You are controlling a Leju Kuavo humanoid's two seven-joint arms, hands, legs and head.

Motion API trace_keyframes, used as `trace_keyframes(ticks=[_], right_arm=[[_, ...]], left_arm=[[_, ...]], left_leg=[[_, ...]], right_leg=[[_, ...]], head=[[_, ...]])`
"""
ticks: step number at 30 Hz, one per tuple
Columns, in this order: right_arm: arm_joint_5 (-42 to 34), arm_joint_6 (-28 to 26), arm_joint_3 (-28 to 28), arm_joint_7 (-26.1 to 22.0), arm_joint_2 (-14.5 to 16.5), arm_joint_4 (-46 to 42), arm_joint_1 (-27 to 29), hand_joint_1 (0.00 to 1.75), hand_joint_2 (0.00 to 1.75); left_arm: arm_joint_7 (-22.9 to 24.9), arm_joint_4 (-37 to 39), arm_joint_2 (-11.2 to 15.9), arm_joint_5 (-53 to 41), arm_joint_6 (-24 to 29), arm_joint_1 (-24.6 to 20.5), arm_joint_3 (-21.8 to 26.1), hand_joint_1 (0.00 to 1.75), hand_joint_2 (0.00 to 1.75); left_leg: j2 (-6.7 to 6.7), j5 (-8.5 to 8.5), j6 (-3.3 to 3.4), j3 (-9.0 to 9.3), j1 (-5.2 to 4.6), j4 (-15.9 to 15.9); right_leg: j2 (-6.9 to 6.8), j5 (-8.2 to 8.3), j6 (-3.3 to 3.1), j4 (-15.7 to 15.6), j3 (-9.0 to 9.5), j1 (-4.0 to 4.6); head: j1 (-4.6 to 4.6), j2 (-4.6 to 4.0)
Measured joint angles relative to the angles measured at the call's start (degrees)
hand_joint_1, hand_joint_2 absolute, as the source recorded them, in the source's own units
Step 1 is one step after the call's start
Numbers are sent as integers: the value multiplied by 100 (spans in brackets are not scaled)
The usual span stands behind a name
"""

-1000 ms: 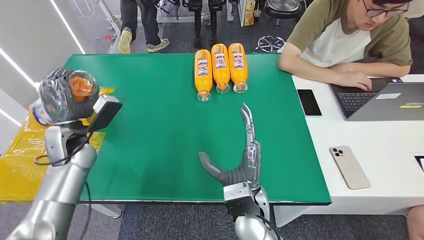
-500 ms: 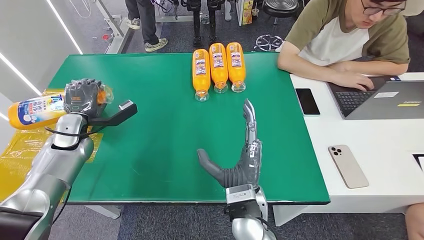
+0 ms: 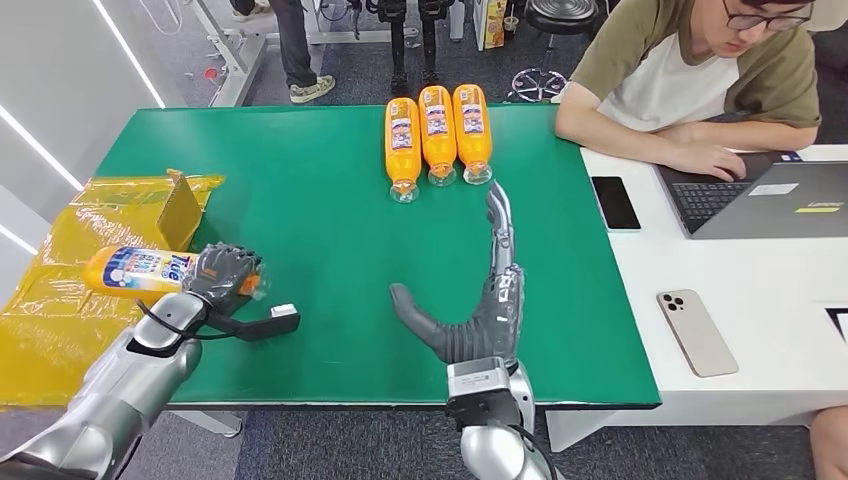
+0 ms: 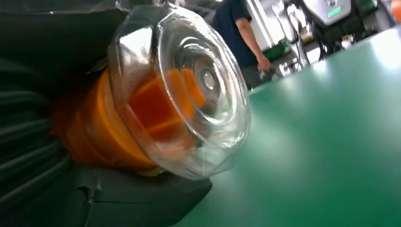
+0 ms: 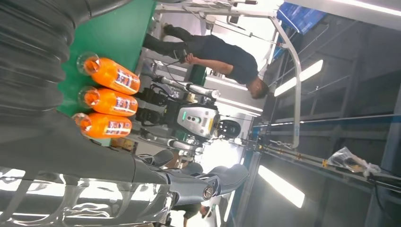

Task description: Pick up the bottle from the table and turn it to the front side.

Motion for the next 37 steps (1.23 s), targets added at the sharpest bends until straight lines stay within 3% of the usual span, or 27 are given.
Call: trace_keyframes(ticks=[11,15,22,31,37], right_arm=[[1,0,0,6,3,62,-61,0,175],[2,0,0,4,3,110,-60,0,175],[10,0,0,-3,3,161,-51,0,175],[16,2,0,-8,3,179,-49,0,175],[-1,25,0,-1,3,195,-49,0,175]], left_arm=[[-157,97,-26,92,-208,30,0,169,175],[-2,117,-15,137,-246,51,0,3,175],[272,122,-37,422,-446,79,11,0,175],[110,122,-119,933,-497,87,284,0,175],[-91,119,-160,1391,435,164,687,0,175]], left_leg=[[-2,0,0,-2,1,-1],[-2,0,0,-2,1,-1],[-2,0,0,-2,0,-1],[-1,1,-1,0,0,0],[-1,0,-1,-2,1,0]], right_leg=[[-2,0,0,1,-2,0],[-2,0,0,1,-2,0],[-3,0,0,1,-1,0],[-2,1,-2,2,-2,0],[0,1,-2,2,-3,0]], head=[[0,0],[1,0],[1,0],[0,0],[0,0]])
